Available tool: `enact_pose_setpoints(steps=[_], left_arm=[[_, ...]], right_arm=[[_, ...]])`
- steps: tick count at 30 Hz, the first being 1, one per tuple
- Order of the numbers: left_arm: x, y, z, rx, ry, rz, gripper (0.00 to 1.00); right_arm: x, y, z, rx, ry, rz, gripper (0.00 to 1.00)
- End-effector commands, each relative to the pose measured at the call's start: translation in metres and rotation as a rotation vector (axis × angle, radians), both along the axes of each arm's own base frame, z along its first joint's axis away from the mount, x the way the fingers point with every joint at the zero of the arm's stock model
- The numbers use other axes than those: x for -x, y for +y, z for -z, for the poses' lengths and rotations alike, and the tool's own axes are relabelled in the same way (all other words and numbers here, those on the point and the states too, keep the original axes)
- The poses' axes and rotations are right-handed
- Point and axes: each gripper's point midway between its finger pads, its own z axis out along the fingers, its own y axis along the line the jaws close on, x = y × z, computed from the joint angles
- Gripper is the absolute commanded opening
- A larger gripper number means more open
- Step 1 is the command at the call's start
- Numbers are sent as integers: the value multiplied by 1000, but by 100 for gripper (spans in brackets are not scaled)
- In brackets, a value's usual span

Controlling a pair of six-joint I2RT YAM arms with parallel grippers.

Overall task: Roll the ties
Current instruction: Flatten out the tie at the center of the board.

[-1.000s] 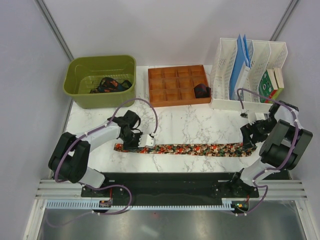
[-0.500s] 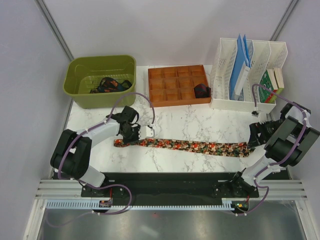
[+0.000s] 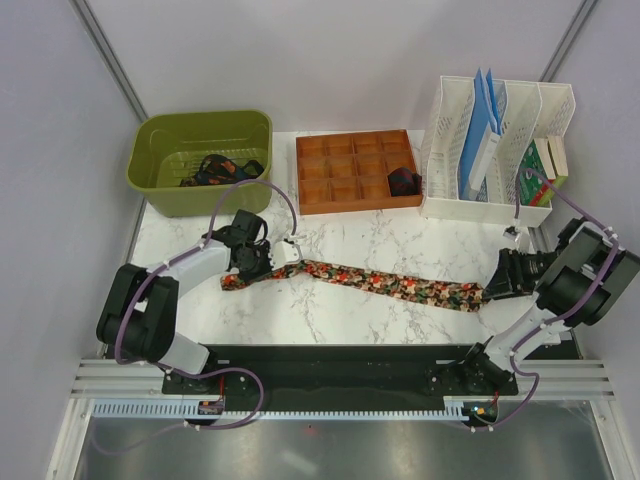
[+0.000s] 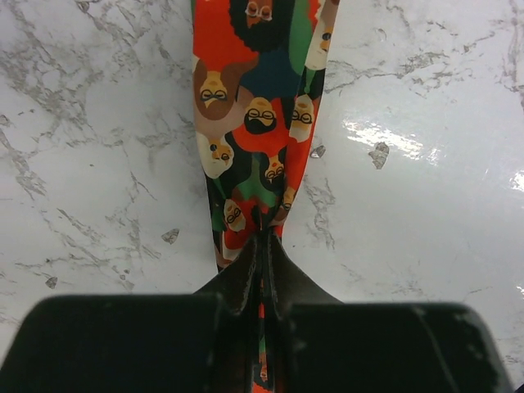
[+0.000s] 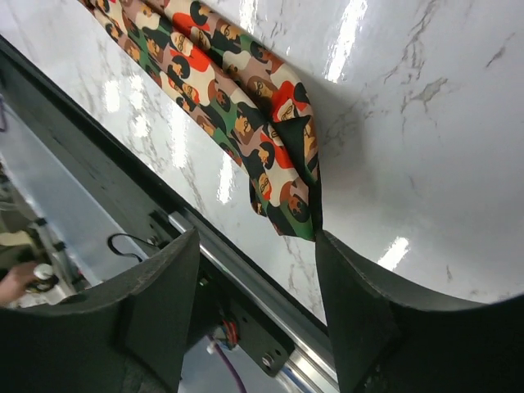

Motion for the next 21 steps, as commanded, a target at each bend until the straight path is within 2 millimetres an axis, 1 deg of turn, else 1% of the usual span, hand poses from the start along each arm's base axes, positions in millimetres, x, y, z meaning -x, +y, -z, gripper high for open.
enact_pose_setpoints(steps=[1, 5, 7, 8, 9, 11, 12, 14, 15, 18, 19, 21], left_arm=[[31, 27, 23, -104, 108, -56, 2], [29, 27, 19, -103, 98, -49, 2], [29, 26, 19, -98, 100, -49, 2], [30, 26, 19, -96, 101, -47, 2], [31, 25, 19, -93, 104, -43, 2], [32, 25, 19, -91, 106, -41, 2], [32, 26, 20, -97, 108, -34, 2], [33, 27, 21, -102, 108, -30, 2], [32, 27, 20, -101, 104, -28, 2], [30, 27, 18, -102, 100, -24, 2], [30, 27, 18, -103, 103, -24, 2], [30, 26, 18, -99, 101, -18, 2]], right_arm=[[-27, 6, -12, -161, -46, 158, 65], [-32, 7, -16, -192, -55, 183, 65], [-34, 5, -14, -171, -66, 181, 65], [-34, 3, -11, -162, -42, 211, 65], [-38, -2, -9, -132, -56, 209, 65], [-43, -8, -11, -102, -74, 223, 64], [-48, -15, -8, -65, -99, 229, 64], [-52, -22, -12, -20, -121, 242, 63], [-57, -28, -13, 8, -138, 251, 64], [-61, -47, -16, 96, -189, 266, 66], [-60, -48, -19, 111, -202, 262, 65], [-58, -45, -18, 112, -209, 257, 62]])
